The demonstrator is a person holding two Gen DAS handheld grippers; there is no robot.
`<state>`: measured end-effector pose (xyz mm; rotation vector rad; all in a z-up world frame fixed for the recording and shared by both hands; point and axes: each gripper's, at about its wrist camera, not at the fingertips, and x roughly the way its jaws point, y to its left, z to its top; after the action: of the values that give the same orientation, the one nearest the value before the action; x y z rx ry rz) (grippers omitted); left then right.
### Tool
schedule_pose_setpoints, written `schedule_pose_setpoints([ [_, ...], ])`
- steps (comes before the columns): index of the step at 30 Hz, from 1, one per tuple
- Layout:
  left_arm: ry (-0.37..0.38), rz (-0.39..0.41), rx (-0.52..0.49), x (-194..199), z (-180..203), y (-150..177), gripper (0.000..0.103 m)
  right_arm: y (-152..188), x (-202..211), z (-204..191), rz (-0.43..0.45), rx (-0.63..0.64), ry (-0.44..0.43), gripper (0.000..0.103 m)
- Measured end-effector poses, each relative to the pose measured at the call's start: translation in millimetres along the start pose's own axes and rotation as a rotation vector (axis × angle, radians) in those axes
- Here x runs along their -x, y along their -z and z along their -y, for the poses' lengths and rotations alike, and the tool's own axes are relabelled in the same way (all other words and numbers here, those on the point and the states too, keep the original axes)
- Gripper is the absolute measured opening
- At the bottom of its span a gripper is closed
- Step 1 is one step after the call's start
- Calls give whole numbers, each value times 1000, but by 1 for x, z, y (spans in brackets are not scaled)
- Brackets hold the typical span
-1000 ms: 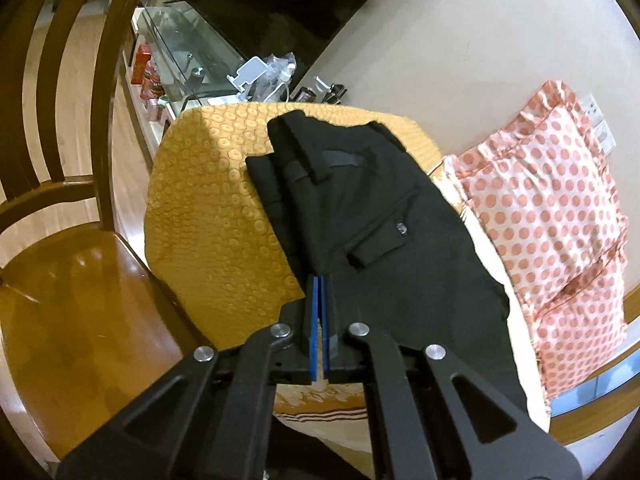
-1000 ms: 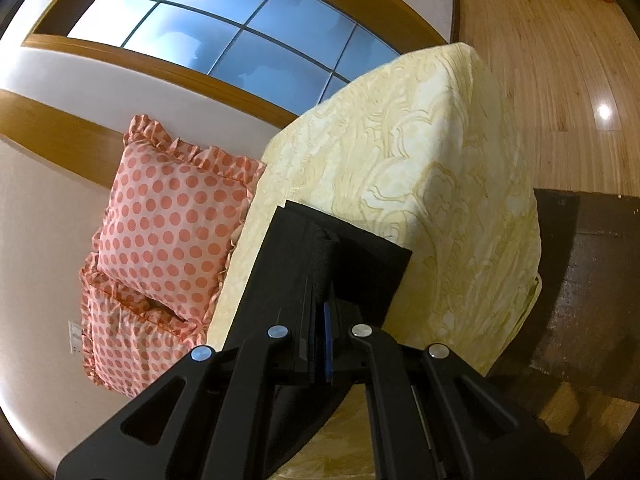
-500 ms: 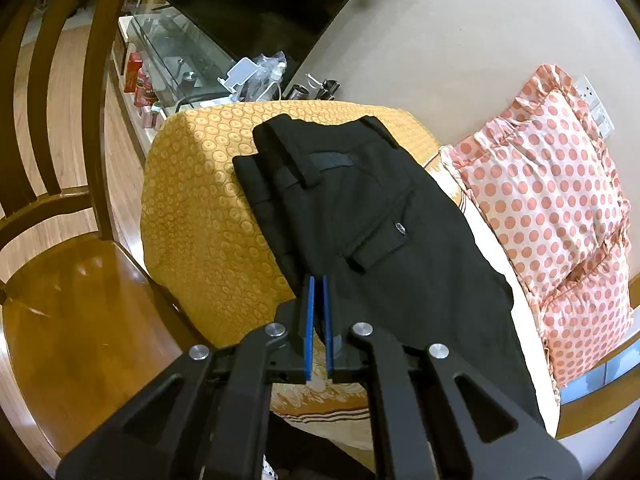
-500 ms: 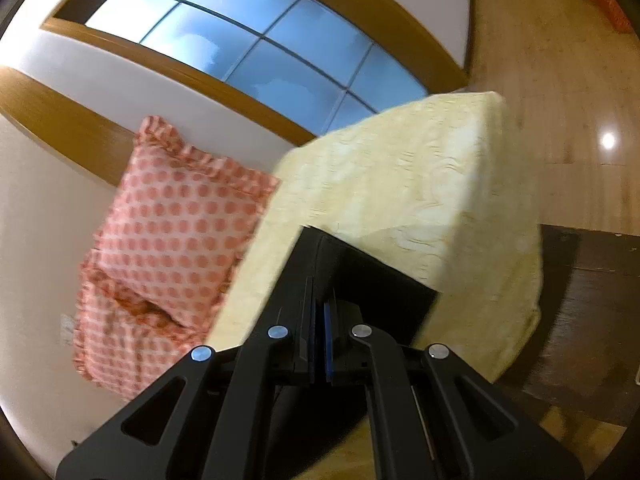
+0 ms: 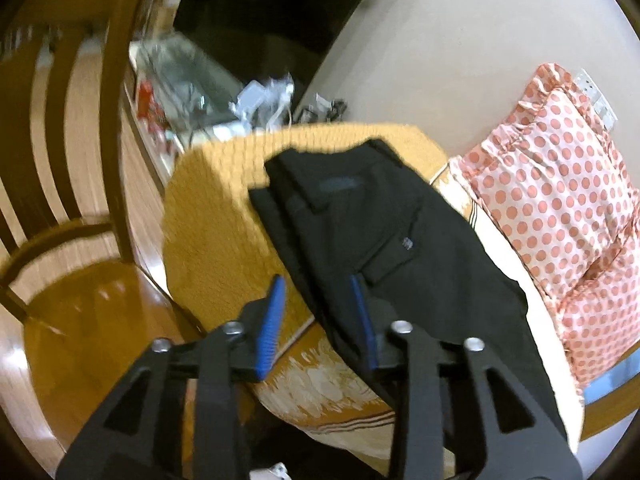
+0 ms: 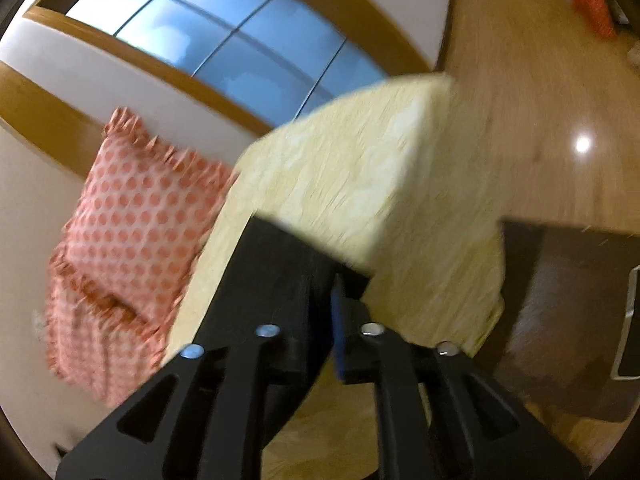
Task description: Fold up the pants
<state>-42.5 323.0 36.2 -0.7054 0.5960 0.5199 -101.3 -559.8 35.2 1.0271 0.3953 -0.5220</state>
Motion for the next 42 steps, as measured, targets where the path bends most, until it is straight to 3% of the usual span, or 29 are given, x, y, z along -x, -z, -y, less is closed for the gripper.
schedule_pose_setpoints([
  [1, -2, 22, -22, 6, 5, -1, 39, -2, 5, 1, 30, 5, 13, 54],
  [3, 15, 63, -92, 17, 27, 1, 53, -4, 8, 4, 38, 10, 13, 55],
  [5, 69, 64, -165, 22, 52, 7, 58, -2, 3, 5, 18, 3, -2, 55],
  [9, 198, -18, -298, 16, 99, 28, 62, 6, -10, 1, -28, -3, -24, 49],
  [13, 258, -88, -408, 2, 131, 55, 63, 11, -17, 0, -55, -25, -28, 49],
  [14, 265, -98, -420, -1, 135, 59, 63, 12, -18, 1, -55, -36, -25, 49],
  [18, 273, -149, -455, -16, 141, 77, 67, 15, -13, -7, -29, 34, -13, 24],
  [19, 269, -164, -455, -20, 140, 79, 67, 16, -12, -10, -18, 60, -9, 22],
  [21, 269, -184, -445, -25, 138, 83, 67, 16, -11, -15, -10, 91, -3, 21],
  [25, 288, -178, -439, -24, 131, 87, 68, 16, -18, -1, -43, 8, 4, 22],
  [32, 307, -154, -496, -25, 141, 96, 87, 19, -19, -9, -24, 74, 32, 22],
  [37, 295, -133, -570, -25, 150, 107, 99, 20, -11, -14, 20, 94, 26, 9],
  [42, 315, -125, -560, -26, 148, 106, 101, 21, 4, -59, 84, 228, -13, 9],
])
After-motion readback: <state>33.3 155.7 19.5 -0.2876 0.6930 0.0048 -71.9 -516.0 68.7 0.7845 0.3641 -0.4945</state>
